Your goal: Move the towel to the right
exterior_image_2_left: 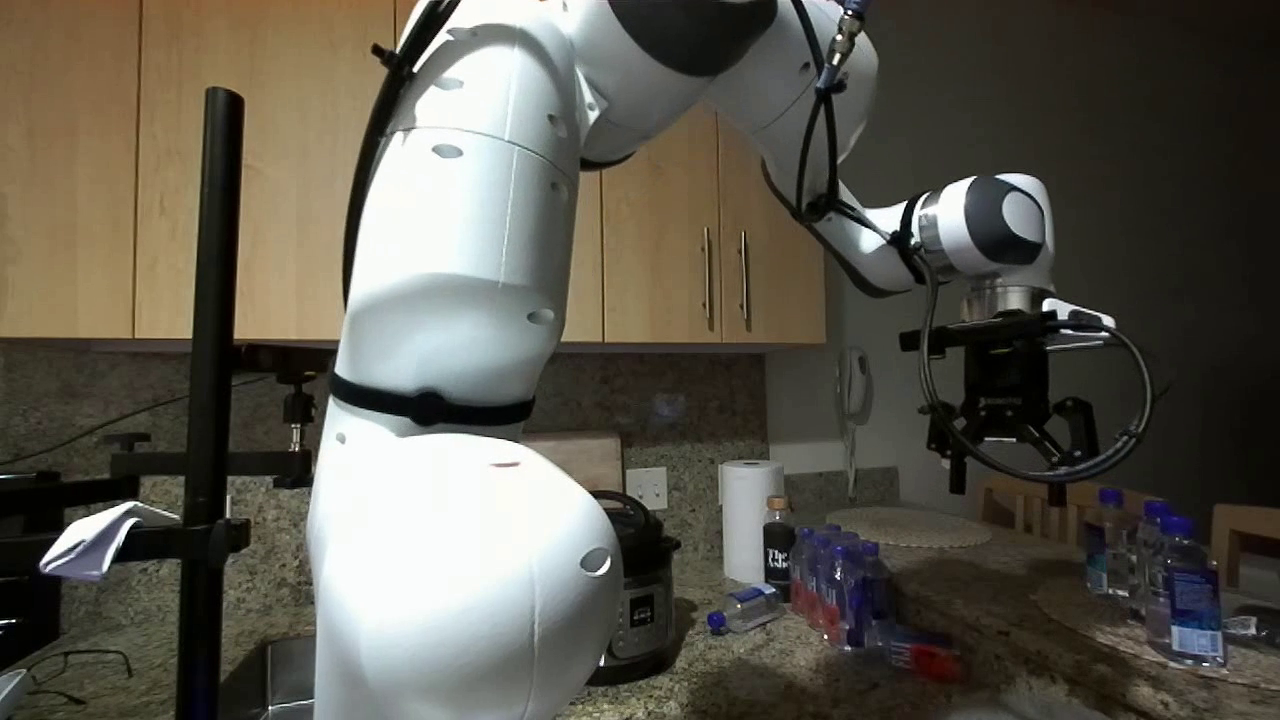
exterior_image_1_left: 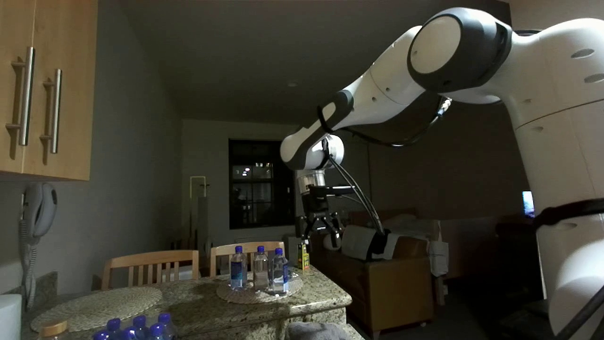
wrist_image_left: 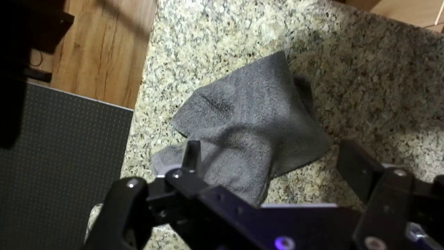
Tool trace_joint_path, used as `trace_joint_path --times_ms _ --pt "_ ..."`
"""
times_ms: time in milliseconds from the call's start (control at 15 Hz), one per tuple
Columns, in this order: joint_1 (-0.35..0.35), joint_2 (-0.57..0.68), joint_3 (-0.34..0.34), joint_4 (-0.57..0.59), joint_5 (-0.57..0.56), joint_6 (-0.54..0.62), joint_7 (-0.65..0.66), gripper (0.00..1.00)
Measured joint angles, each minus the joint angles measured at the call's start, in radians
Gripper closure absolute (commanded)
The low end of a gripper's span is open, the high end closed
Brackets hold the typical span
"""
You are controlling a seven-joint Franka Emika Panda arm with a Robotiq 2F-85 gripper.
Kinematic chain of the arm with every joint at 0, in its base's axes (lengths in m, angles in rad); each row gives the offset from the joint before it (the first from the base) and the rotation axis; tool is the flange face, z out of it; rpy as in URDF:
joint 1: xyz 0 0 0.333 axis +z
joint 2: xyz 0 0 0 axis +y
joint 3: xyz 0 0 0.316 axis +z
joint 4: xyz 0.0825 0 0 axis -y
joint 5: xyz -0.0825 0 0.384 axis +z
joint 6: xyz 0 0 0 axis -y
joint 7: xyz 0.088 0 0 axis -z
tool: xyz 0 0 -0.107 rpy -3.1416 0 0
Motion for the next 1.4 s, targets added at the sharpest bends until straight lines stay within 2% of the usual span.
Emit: trace_joint_path --times_ms 267,667,1400 --pt "0.000 -0.105 -0.001 -0.117 0.000 0.074 0.000 0.00" --pt "0.000 -0.188 -0.006 -0.205 0.003 0.075 0.000 0.00" --pt "0.000 -0.186 -0.005 -0.206 0.003 0.075 0.000 0.00"
